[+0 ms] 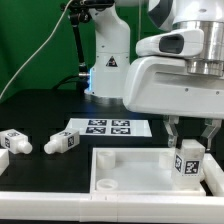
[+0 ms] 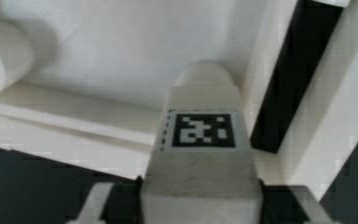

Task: Assemble one leg

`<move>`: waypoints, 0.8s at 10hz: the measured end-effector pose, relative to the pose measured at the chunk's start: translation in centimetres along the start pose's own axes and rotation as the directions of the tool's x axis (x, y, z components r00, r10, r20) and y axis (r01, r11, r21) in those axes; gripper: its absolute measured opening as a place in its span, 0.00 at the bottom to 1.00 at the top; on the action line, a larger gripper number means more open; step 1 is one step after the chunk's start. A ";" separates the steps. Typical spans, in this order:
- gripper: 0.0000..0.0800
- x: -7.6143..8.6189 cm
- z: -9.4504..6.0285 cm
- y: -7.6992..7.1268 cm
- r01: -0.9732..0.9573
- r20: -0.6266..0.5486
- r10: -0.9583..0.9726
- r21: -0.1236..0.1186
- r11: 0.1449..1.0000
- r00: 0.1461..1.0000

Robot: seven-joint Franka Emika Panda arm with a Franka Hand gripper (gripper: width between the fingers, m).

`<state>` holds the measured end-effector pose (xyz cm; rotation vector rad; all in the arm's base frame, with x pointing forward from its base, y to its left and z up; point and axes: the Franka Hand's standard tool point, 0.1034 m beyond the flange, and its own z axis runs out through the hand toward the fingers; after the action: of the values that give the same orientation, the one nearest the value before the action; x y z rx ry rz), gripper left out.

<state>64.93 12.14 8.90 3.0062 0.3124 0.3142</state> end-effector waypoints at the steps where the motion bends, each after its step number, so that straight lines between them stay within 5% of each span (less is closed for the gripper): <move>1: 0.35 0.0 0.0 0.1 -0.101 0.001 0.101 0.005 0.995 0.995; 5: 0.35 -0.3 0.1 0.2 -0.540 -0.004 0.540 0.022 0.841 0.841; 7: 0.35 -0.4 0.2 -0.2 -0.767 0.008 0.767 0.018 0.641 0.641; 8: 0.35 -0.4 0.2 -0.4 -0.841 0.010 0.841 -0.006 0.542 0.542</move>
Offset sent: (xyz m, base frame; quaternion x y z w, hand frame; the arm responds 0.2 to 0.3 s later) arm -0.0135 0.0022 -0.0034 -0.0035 0.0046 0.3018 0.9534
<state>64.52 12.40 8.61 2.8878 -1.2063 0.3448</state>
